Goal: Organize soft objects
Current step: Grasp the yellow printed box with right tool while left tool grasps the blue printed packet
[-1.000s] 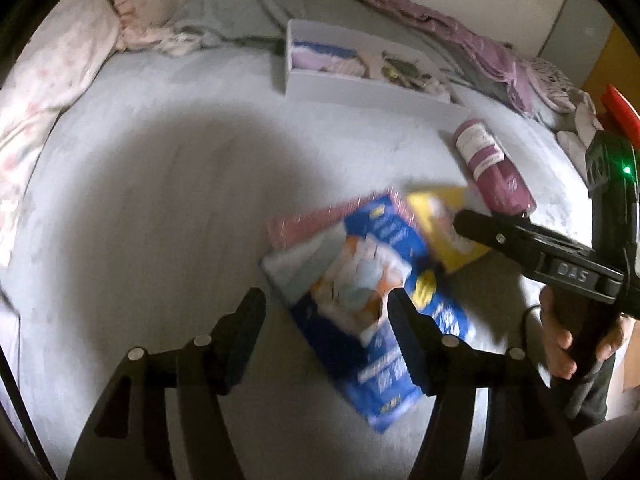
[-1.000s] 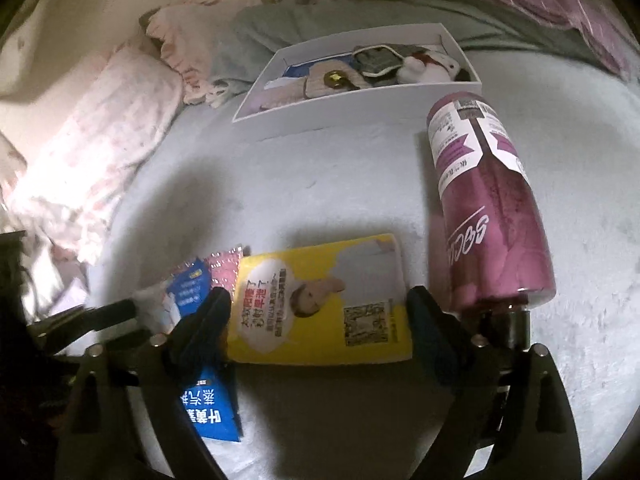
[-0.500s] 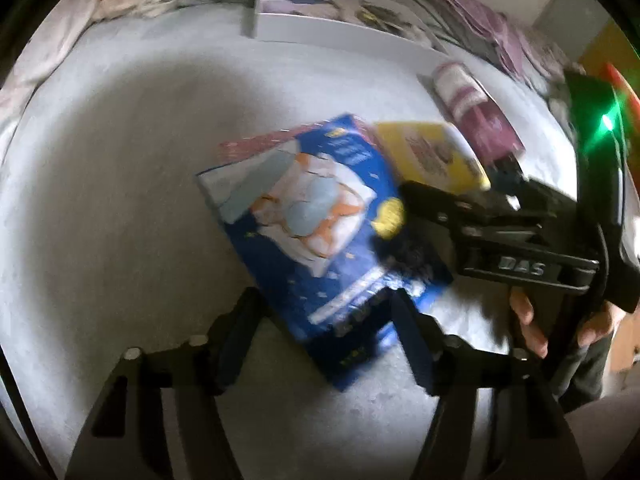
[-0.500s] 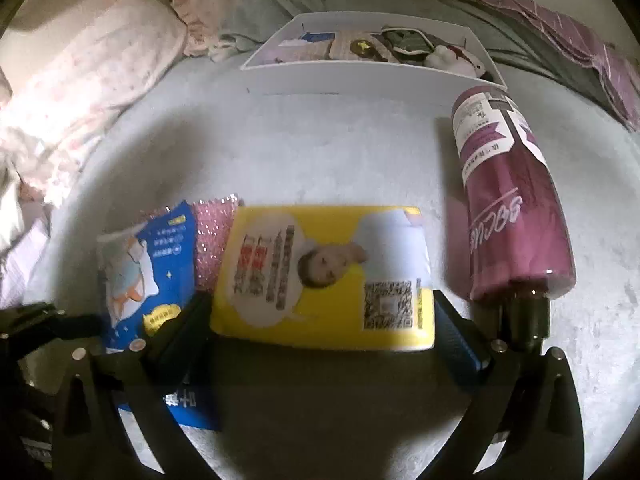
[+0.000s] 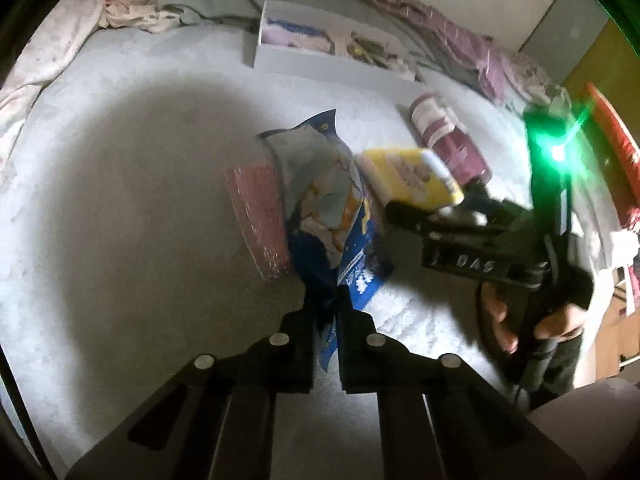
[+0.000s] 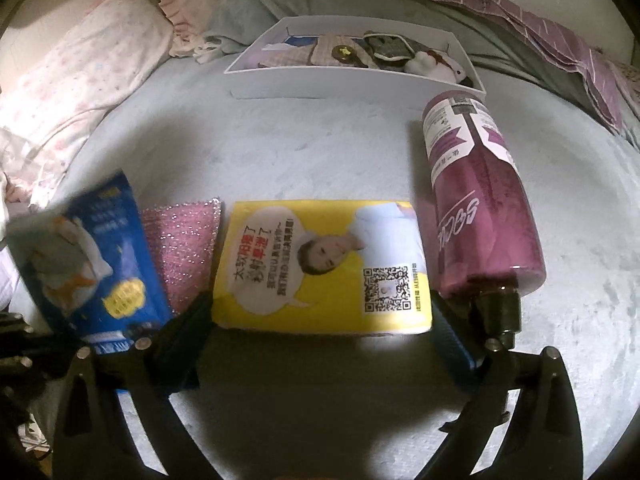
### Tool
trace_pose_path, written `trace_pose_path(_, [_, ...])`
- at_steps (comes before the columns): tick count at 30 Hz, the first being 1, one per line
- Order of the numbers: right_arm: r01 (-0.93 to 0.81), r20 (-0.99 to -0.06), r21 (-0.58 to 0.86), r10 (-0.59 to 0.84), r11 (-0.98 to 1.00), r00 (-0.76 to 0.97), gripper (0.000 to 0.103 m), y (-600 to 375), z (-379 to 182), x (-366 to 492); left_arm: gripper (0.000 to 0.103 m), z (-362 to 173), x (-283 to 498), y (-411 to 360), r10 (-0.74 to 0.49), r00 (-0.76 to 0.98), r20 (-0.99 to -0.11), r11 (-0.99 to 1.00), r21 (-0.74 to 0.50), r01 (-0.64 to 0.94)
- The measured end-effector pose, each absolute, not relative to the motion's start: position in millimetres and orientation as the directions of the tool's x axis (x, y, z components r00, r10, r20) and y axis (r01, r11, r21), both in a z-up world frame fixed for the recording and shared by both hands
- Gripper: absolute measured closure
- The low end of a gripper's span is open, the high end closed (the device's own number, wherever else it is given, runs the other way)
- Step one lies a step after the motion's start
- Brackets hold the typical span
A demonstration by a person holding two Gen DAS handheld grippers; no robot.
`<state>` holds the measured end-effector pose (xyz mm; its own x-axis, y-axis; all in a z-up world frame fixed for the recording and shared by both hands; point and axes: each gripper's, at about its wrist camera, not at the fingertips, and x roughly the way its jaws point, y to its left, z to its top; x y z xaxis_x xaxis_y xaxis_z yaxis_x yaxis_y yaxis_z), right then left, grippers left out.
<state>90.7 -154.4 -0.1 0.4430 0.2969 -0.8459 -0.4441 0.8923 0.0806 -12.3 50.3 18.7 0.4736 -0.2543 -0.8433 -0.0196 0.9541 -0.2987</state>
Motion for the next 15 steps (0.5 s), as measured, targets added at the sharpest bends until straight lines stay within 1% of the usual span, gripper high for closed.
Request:
trace_pose_path(4, [-0.445,-0.818,0.105,0.332,0.889,0.47,0.007,-156.4,7.5,88.7,0.097,37.2,-7.7,55.0,-0.271,0.518,-0.811,0.946,-0.324,-0.011])
trace_pose_path(10, [-0.411,-0.72,0.25,0.452,0.877,0.527,0.008,-174.4,26.7,88.0,0.098,59.9,11.8,52.6,-0.327,0.56,-0.761,0.922,-0.387,0.013])
trace_pose_path(15, [-0.344,-0.646,0.296,0.452,0.891,0.615,0.008,-192.2,38.9,87.5,0.098,76.7,26.9,50.6,-0.369,0.594,-0.715,0.901,-0.432,0.04])
